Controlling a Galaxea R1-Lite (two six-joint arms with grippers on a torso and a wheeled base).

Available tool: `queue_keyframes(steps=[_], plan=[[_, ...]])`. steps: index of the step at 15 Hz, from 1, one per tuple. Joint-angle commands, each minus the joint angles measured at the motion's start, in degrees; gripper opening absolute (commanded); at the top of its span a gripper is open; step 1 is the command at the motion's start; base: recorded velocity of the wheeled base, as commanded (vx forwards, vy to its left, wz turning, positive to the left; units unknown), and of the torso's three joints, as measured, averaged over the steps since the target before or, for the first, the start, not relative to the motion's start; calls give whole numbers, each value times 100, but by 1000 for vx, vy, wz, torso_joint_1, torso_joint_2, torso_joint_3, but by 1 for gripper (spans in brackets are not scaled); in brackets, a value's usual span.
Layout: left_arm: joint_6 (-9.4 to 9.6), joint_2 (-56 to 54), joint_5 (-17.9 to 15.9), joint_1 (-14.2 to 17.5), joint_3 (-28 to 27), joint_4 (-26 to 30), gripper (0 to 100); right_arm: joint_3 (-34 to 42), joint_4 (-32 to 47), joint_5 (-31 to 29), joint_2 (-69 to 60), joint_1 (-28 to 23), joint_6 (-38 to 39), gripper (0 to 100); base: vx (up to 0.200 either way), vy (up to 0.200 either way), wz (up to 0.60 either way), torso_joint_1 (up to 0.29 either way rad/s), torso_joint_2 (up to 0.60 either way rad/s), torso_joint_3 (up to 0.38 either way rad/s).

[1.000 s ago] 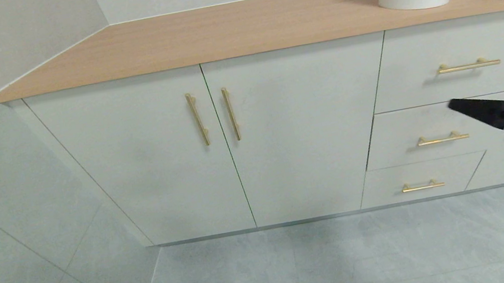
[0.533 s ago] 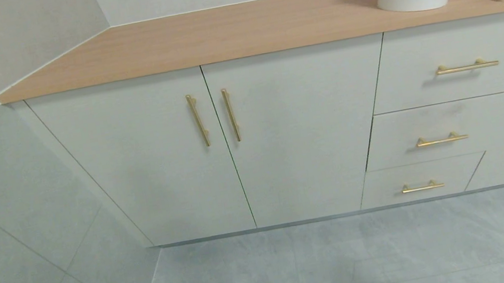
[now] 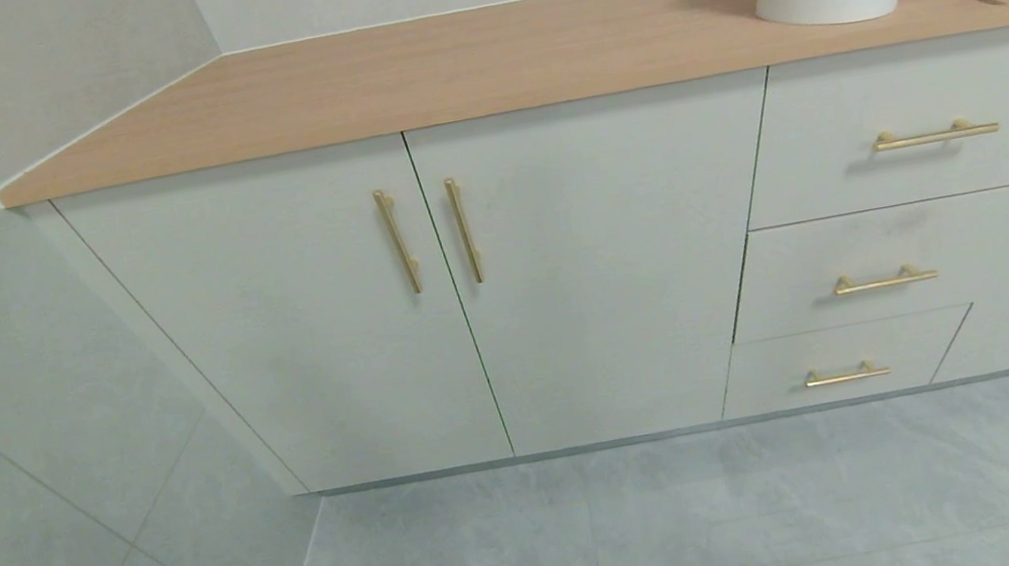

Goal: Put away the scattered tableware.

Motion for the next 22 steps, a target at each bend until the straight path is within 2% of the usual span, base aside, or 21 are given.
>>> queue_keyframes(steps=[1,2,3,6,7,8,13,14,15,18,19,20,22], plan=[[173,-168,5,22,582,-188,100,906,-81,26,-139,-22,-70,100,0,0,0,0,0,0],[182,-168,-83,22,907,-548,100,1240,-257,34,-130,-13,-122,100,0,0,0,0,0,0],[156,-168,-399,22,1030,-935,100,1240,-160,131,-139,-13,-87,100,0,0,0,0,0,0],[-178,-168,-1181,22,1074,-935,100,1240,16,782,-130,-13,-87,100,0,0,0,0,0,0],[-196,-168,-1594,22,1074,-900,100,1240,16,1019,-130,-5,-114,100,0,0,0,0,0,0],[-81,-168,-1937,22,1074,-724,100,1240,16,1441,-130,-5,-114,100,0,0,0,0,0,0],[-20,-168,-1963,13,1065,-715,100,1240,86,2003,-68,39,-61,100,0,0,0,0,0,0],[24,-168,-1963,22,1065,-724,100,1222,183,2865,-139,30,-114,100,0,0,0,0,0,0],[15,-168,-1963,22,1065,-724,100,1231,174,3286,-139,30,-175,100,0,0,0,0,0,0],[-29,-168,-1963,22,1065,-724,100,1231,165,3084,-139,22,-52,100,0,0,0,0,0,0],[-29,-168,-1963,13,1065,-724,100,1240,130,2715,-139,22,45,100,0,0,0,0,0,0],[-46,-168,-1955,22,1065,-733,100,1240,218,2038,-139,22,36,100,0,0,0,0,0,0],[-81,-168,-1955,13,1065,-733,100,1240,350,1933,-77,48,97,100,0,0,0,0,0,0]])
